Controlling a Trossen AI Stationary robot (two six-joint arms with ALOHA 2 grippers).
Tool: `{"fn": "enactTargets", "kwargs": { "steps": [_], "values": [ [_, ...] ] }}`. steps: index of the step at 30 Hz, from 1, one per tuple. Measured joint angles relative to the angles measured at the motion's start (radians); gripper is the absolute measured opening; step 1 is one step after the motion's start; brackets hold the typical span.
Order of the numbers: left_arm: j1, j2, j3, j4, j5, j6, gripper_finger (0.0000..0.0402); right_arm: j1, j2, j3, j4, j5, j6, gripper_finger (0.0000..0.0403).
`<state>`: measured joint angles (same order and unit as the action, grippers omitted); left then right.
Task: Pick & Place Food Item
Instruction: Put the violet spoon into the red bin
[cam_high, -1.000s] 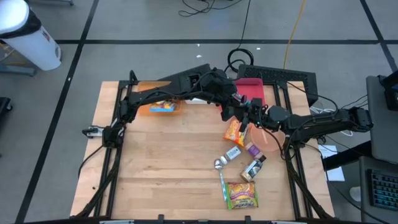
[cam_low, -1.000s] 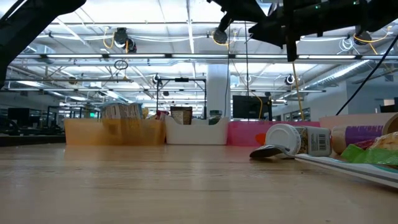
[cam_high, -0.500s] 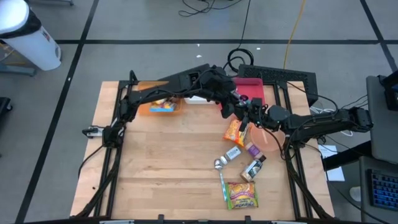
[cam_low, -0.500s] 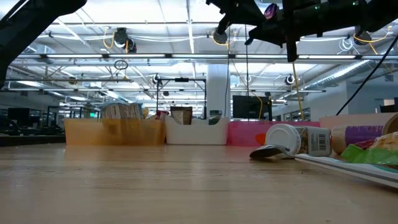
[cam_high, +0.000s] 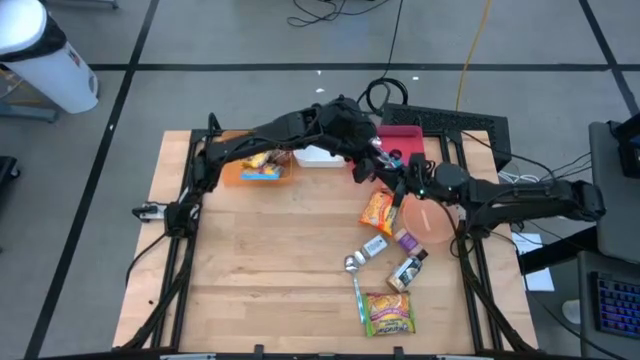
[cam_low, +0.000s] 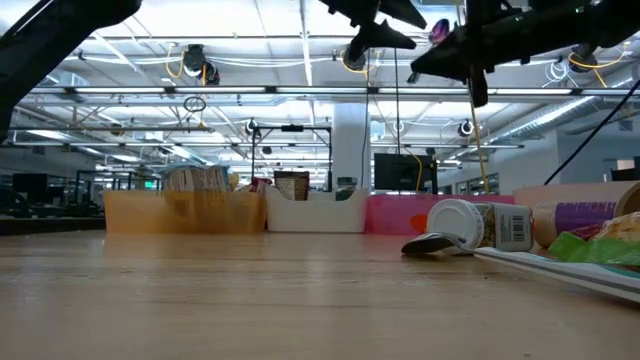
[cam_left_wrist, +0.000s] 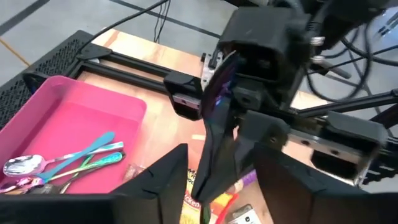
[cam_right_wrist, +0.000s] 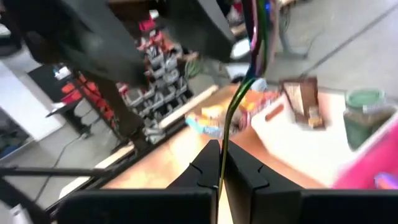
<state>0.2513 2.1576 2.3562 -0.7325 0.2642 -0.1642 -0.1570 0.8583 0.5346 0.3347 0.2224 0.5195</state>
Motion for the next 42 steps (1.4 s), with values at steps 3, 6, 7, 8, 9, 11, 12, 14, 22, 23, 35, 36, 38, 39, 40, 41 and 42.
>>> {"fn": "enactTargets", "kwargs": {
  "steps": [3, 6, 7, 8, 9, 11, 12, 14, 22, 23, 35, 36, 38, 39, 40, 41, 42],
  "values": [
    [0.023, -0.012, -0.001, -0.005, 0.028, 0.005, 0.0209, -0.075, -0.009, 0.0, -0.071, -0.126, 0.056, 0.0001],
    [0.05, -0.037, -0.001, -0.015, 0.051, 0.004, 0.022, -0.149, -0.005, 0.0, -0.124, -0.251, 0.094, 0.0],
    [0.059, -0.052, -0.001, -0.013, 0.06, 0.004, 0.0222, -0.173, -0.001, 0.0, -0.132, -0.287, 0.097, 0.0],
    [0.072, -0.064, -0.001, -0.027, 0.071, 0.005, 0.0222, -0.196, 0.001, 0.0, -0.144, -0.324, 0.098, 0.0],
    [0.081, -0.071, -0.001, -0.028, 0.08, 0.008, 0.0222, -0.221, 0.005, 0.0, -0.153, -0.361, 0.095, 0.0],
    [0.106, -0.102, -0.001, -0.039, 0.099, 0.009, 0.0223, -0.272, 0.013, 0.0, -0.157, -0.427, 0.084, 0.0],
    [0.116, -0.115, -0.001, -0.043, 0.102, 0.009, 0.0223, -0.298, 0.012, 0.0, -0.167, -0.463, 0.08, 0.0],
    [0.136, -0.149, -0.001, -0.045, 0.103, 0.012, 0.0223, -0.353, 0.024, 0.001, -0.163, -0.514, 0.067, 0.0],
    [0.166, -0.25, 0.0, -0.102, 0.118, 0.069, 0.0223, -0.551, 0.123, 0.108, -0.264, -0.714, -0.026, 0.0],
    [0.165, -0.256, 0.0, -0.1, 0.125, 0.074, 0.0223, -0.568, 0.145, 0.138, -0.283, -0.73, -0.055, 0.0],
    [0.146, -0.295, 0.0, -0.256, 0.165, 0.08, 0.0223, -0.663, 0.501, 0.628, -0.824, -0.75, -0.583, 0.0],
    [0.143, -0.296, 0.0, -0.275, 0.165, 0.083, 0.0223, -0.662, 0.534, 0.668, -0.867, -0.725, -0.626, 0.0],
    [0.138, -0.296, 0.0, -0.296, 0.165, 0.084, 0.0223, -0.662, 0.594, 0.732, -0.956, -0.684, -0.704, 0.0],
    [0.132, -0.296, 0.0, -0.307, 0.165, 0.084, 0.0223, -0.662, 0.624, 0.761, -0.984, -0.667, -0.737, 0.0],
    [0.128, -0.296, 0.0, -0.32, 0.165, 0.084, 0.0223, -0.662, 0.652, 0.784, -1.006, -0.661, -0.766, 0.0],
    [0.125, -0.296, 0.0, -0.323, 0.165, 0.084, 0.0223, -0.662, 0.678, 0.803, -1.031, -0.655, -0.788, 0.0],
    [0.123, -0.296, 0.0, -0.322, 0.165, 0.085, 0.0223, -0.662, 0.699, 0.816, -1.051, -0.64, -0.803, 0.0]
  ]
}}
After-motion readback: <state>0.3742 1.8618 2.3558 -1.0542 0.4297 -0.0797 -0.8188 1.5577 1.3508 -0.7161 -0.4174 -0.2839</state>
